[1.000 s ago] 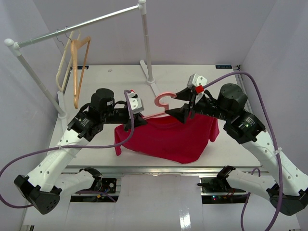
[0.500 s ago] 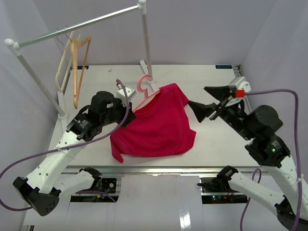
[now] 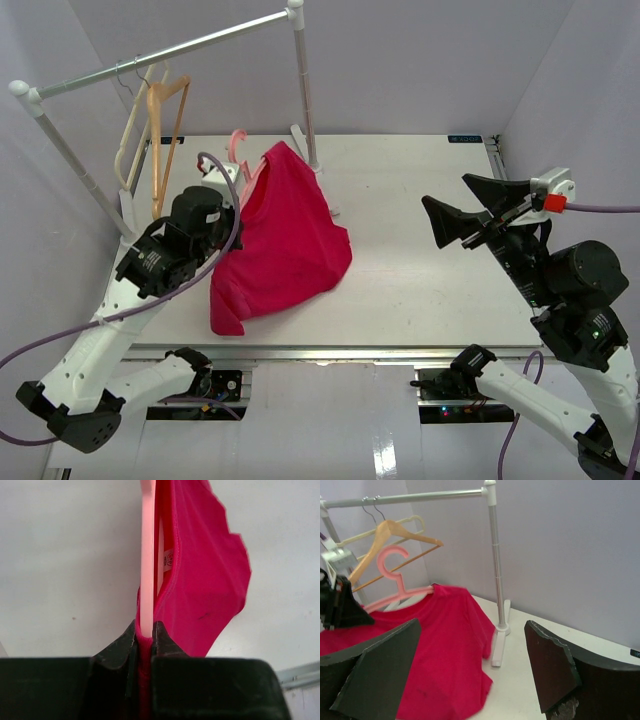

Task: Place the t-shirt on the hanger
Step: Place the hanger at the clothesline.

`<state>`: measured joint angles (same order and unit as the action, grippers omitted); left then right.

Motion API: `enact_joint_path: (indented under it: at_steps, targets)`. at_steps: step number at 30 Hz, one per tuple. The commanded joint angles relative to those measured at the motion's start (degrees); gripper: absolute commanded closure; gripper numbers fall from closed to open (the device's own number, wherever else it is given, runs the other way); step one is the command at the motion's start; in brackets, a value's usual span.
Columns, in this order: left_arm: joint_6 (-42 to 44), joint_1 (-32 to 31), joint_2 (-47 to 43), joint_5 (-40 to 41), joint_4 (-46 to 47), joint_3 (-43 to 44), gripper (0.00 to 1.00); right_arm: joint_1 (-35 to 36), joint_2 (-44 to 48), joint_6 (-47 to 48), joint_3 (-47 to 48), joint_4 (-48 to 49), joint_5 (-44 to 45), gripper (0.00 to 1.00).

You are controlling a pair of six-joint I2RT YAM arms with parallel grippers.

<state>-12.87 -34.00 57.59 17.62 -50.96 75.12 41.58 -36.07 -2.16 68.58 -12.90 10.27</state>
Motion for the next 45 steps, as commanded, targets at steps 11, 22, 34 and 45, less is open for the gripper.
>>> enact_joint_path:
  at_steps: [11, 22, 34, 45]
  targets:
    - [-3.69, 0.07, 21.39, 13.86, 11.74, 29.07, 1.00, -0.19, 4.70, -1.25, -1.01, -1.25, 2.46, 0.10]
    - [-1.51, 1.58, 33.77, 21.52, 15.09, 42.15, 1.00, -0.01, 7.61, -0.67, -3.62, -0.99, 1.95, 0.10]
    - [-3.31, 5.84, 39.38, 22.22, 24.37, 40.84, 1.00, 0.25, 11.17, -0.33, -5.81, -0.91, 1.60, 0.10]
    - [-1.67, 6.22, 39.60, 20.96, 33.19, 31.28, 1.00, 0.78, 11.62, -0.21, -6.52, -0.73, 0.86, 0.10]
